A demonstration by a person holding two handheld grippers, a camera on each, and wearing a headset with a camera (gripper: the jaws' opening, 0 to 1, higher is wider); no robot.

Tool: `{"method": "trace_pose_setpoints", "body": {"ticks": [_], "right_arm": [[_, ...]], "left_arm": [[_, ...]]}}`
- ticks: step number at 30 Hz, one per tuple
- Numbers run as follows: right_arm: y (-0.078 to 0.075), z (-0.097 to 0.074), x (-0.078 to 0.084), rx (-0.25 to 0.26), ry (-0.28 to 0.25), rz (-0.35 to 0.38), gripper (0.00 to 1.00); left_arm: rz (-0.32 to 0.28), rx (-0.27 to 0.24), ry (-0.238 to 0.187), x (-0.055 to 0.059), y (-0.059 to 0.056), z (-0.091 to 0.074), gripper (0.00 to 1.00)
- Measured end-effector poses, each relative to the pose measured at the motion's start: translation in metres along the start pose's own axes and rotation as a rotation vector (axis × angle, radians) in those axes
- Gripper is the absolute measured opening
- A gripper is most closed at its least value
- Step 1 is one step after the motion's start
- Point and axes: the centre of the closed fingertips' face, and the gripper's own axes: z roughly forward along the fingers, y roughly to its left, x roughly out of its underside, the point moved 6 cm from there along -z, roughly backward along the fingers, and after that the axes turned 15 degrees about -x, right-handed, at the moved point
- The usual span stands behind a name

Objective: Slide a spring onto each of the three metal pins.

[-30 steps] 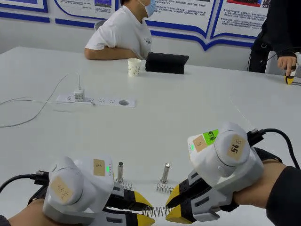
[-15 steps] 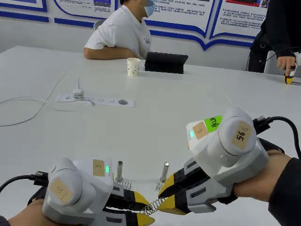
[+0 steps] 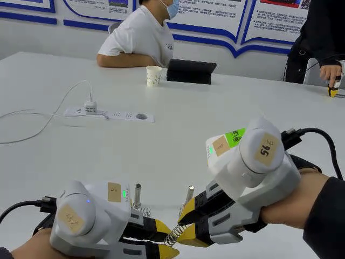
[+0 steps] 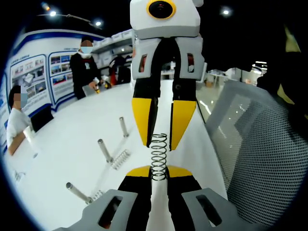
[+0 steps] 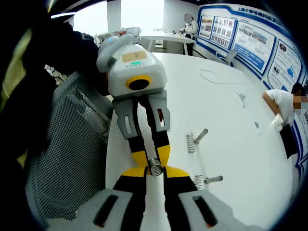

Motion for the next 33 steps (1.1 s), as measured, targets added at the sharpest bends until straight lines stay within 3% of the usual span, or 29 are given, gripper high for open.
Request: {"method": "trace_pose_setpoints", "body": {"ticks": [11, 20, 28, 33], "right_arm": [[0.0, 0.009, 0.0, -0.028, 0.019, 0.014, 0.13], [-0.001, 0.006, 0.0, -0.021, 0.024, 0.018, 0.12], [-0.006, -0.003, 0.002, -0.001, 0.026, 0.029, 0.12], [-0.01, -0.012, 0.008, 0.016, 0.032, 0.042, 0.12]], "left_arm": [[0.015, 0.012, -0.006, -0.004, -0.004, 0.001, 0.11], [0.001, 0.007, -0.022, -0.006, -0.003, 0.001, 0.12], [-0.025, -0.004, -0.008, -0.001, 0.0, -0.001, 0.21], [-0.055, -0.034, -0.004, 0.002, 0.009, -0.008, 0.26]]}}
